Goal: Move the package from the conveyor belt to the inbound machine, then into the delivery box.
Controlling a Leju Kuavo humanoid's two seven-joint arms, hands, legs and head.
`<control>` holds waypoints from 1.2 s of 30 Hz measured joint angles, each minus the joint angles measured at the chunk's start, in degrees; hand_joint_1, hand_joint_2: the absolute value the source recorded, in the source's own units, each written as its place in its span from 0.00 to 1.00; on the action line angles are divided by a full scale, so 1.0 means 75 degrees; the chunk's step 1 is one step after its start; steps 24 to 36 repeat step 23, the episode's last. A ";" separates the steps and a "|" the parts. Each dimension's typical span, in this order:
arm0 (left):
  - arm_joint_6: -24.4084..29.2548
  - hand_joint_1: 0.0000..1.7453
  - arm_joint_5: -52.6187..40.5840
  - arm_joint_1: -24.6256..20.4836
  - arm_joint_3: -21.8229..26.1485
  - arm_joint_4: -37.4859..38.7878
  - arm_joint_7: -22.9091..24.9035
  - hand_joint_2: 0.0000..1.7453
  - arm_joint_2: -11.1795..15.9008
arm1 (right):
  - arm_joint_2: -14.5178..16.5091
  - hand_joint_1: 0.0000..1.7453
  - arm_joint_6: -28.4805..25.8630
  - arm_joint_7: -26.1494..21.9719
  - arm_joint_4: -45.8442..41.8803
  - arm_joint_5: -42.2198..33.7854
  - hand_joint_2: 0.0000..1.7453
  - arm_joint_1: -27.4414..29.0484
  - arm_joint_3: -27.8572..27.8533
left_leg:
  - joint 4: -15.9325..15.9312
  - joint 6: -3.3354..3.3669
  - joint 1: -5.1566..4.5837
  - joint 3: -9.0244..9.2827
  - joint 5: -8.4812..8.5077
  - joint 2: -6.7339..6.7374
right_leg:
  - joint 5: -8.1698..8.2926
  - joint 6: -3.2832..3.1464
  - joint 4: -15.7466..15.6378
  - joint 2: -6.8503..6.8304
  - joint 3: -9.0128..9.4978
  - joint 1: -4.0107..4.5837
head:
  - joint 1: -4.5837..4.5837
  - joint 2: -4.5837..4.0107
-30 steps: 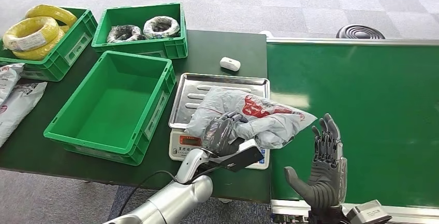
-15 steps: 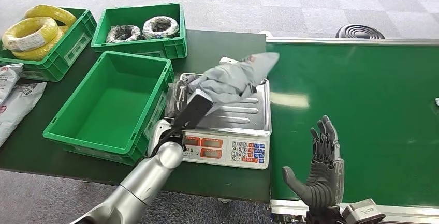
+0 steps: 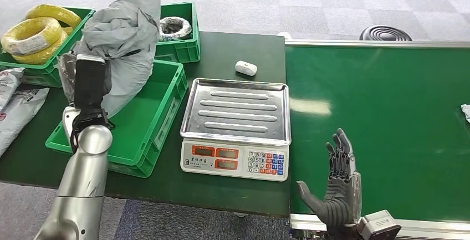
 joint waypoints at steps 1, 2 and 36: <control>-0.0208 0.00 0.0062 0.0029 0.0188 -0.0030 0.0077 1.00 0.0085 | 0.0003 0.00 0.0004 0.0028 -0.0001 0.0008 1.00 0.0012 -0.0015 | 0.0000 0.0000 0.0000 0.0000 0.0000 0.0000 | 0.0000 0.0000 0.0000 0.0000 0.0000 0.0000 | 0.0000 0.0000; -0.0434 0.00 0.0119 0.0066 0.0353 -0.0044 0.0163 1.00 0.0173 | 0.0003 0.00 0.0012 0.0050 -0.0001 0.0012 1.00 0.0022 -0.0032 | 0.0000 0.0000 0.0000 0.0000 0.0000 0.0000 | 0.0000 0.0000 0.0000 0.0000 0.0000 0.0000 | 0.0001 0.0000; -0.1942 0.00 0.2804 0.1456 0.1489 -0.1522 -0.1362 1.00 0.0998 | -0.0008 0.00 0.0159 0.0184 -0.0112 -0.0175 1.00 0.0344 -0.0396 | 0.0000 0.0000 -0.0003 -0.0001 -0.0003 0.0003 | -0.0002 0.0000 -0.0002 0.0005 -0.0004 -0.0003 | 0.0002 0.0000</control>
